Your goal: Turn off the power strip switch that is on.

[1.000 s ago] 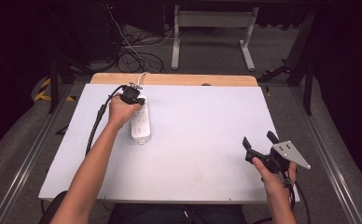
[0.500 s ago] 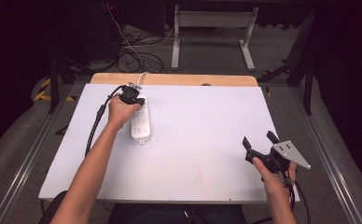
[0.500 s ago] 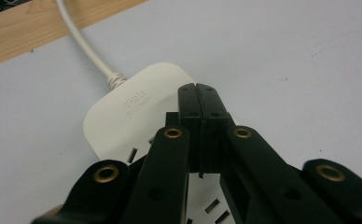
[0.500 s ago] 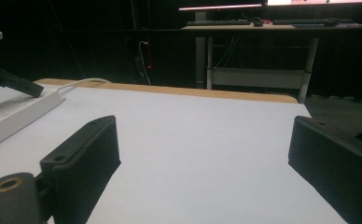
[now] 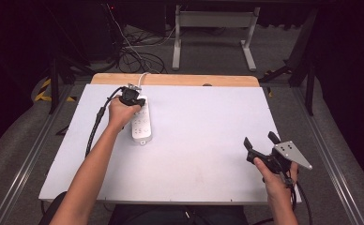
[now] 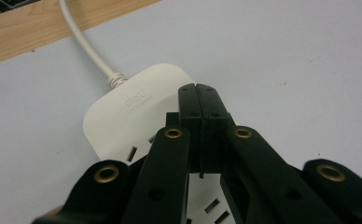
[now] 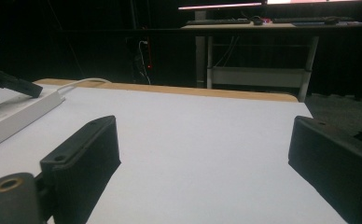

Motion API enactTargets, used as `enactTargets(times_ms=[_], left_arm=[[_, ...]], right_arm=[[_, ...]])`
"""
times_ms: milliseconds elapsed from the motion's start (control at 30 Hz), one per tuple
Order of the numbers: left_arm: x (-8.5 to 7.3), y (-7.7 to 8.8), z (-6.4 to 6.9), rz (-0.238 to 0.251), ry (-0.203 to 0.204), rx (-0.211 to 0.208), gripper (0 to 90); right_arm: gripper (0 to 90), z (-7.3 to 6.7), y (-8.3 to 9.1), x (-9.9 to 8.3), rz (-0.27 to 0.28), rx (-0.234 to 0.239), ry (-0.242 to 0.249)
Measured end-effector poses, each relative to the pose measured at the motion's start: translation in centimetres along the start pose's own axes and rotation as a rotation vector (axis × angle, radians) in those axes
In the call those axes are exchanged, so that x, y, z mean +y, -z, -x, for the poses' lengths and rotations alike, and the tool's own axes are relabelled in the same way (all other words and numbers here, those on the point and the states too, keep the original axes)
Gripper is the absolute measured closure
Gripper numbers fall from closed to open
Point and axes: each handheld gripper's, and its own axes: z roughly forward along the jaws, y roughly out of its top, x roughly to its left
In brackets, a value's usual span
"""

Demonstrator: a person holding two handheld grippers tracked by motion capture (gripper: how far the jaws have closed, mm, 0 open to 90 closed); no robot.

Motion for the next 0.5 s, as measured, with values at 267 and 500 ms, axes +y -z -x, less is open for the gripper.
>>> enactTargets(times_ms=[267, 500], left_arm=[[-0.16, 0.15, 0.03, 0.002, 0.002, -0.003, 90.0], [-0.22, 0.51, -0.25, -0.007, -0.007, 0.011, 89.9]], right_arm=[[9.2, -0.01, 0.01, 0.03, 0.002, -0.001, -0.004], [9.2, 0.05, -0.03, 0.01, 0.002, 0.003, -0.006]])
